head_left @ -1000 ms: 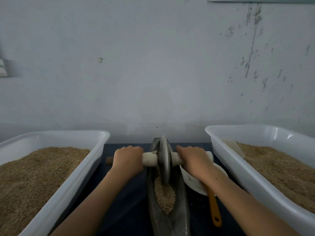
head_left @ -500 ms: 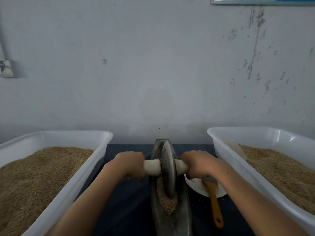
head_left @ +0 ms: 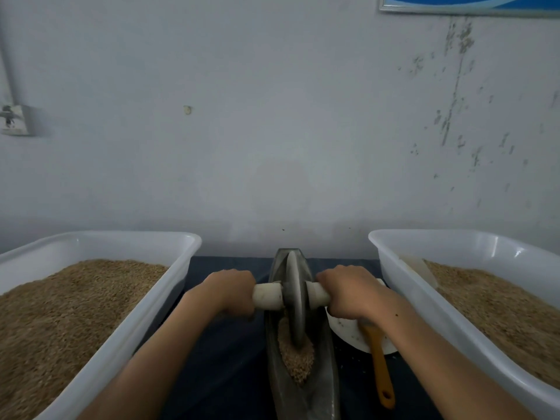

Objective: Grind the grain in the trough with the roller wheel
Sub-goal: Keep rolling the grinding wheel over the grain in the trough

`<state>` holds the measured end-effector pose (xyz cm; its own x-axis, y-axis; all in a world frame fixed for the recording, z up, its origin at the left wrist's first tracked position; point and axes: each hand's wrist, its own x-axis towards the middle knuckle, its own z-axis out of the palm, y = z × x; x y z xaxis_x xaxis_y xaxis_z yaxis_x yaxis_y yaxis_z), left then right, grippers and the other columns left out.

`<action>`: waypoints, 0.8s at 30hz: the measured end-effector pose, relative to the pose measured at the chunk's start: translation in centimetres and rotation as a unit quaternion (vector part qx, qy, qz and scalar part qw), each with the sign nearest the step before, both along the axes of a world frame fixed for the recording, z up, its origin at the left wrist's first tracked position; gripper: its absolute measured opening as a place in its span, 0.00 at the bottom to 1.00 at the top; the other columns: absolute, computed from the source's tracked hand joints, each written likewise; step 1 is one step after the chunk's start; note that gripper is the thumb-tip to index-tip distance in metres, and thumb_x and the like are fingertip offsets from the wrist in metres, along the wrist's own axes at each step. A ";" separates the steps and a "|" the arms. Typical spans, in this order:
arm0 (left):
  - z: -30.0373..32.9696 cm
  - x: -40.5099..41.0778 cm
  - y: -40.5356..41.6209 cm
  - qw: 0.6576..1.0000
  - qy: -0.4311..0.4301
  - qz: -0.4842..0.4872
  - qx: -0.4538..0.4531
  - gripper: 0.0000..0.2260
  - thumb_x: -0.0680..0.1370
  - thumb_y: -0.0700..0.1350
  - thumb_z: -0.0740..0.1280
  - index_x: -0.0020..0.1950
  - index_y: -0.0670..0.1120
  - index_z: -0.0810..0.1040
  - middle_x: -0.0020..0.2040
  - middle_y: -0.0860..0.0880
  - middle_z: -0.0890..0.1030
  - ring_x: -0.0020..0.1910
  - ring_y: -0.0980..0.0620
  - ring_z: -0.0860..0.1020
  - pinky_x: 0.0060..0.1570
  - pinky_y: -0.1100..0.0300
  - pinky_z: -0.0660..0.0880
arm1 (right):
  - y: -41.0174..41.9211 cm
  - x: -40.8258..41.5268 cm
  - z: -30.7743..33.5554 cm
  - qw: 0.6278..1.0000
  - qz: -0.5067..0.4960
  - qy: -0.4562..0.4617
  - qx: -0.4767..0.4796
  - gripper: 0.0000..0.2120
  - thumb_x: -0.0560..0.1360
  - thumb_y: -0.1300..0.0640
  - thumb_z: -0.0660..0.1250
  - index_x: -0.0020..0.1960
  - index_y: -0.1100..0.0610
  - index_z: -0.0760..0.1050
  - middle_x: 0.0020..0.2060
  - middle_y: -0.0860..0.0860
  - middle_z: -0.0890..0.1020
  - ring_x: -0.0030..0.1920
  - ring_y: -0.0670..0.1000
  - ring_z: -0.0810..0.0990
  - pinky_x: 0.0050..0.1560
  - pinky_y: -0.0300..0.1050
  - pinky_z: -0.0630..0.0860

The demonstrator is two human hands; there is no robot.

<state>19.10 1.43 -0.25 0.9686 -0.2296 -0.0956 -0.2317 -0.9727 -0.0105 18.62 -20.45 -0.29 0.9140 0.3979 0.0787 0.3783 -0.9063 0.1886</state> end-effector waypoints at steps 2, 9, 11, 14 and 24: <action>0.0 0.1 0.2 0.996 0.083 -0.004 -0.036 0.08 0.71 0.45 0.72 0.46 0.45 0.76 0.37 0.51 0.78 0.35 0.55 0.76 0.37 0.62 0.72 | 0.0 0.0 0.4 0.999 0.003 0.046 -0.008 0.09 0.71 0.56 0.68 0.49 0.52 0.71 0.37 0.48 0.73 0.37 0.50 0.73 0.31 0.41 0.62; -0.6 0.2 -0.6 0.990 -0.129 0.011 0.049 0.13 0.72 0.50 0.68 0.55 0.48 0.75 0.47 0.50 0.79 0.46 0.50 0.77 0.42 0.58 0.68 | 0.0 0.2 -0.7 0.999 -0.018 -0.024 0.039 0.11 0.73 0.58 0.64 0.55 0.51 0.72 0.48 0.51 0.79 0.48 0.55 0.78 0.40 0.44 0.65; -1.2 0.3 -0.8 0.979 -0.201 0.011 0.041 0.12 0.74 0.49 0.66 0.57 0.50 0.74 0.51 0.49 0.79 0.50 0.49 0.77 0.43 0.58 0.67 | 0.2 0.3 -1.4 0.994 -0.023 -0.087 0.065 0.10 0.75 0.58 0.63 0.55 0.51 0.69 0.49 0.52 0.79 0.49 0.55 0.78 0.42 0.45 0.65; -1.6 0.4 -0.8 0.973 -0.232 0.011 0.019 0.11 0.75 0.49 0.65 0.56 0.50 0.73 0.52 0.50 0.79 0.50 0.49 0.77 0.44 0.59 0.67 | 0.3 0.4 -1.9 0.988 -0.020 -0.132 0.080 0.09 0.77 0.58 0.62 0.55 0.52 0.67 0.48 0.52 0.79 0.47 0.55 0.78 0.42 0.45 0.65; -0.2 0.2 0.3 0.998 0.051 0.003 -0.023 0.14 0.70 0.48 0.72 0.52 0.46 0.77 0.41 0.50 0.80 0.37 0.54 0.77 0.37 0.62 0.70 | 0.2 -0.5 0.9 0.998 -0.009 0.063 -0.002 0.13 0.72 0.56 0.68 0.55 0.54 0.73 0.41 0.49 0.76 0.38 0.49 0.74 0.32 0.40 0.63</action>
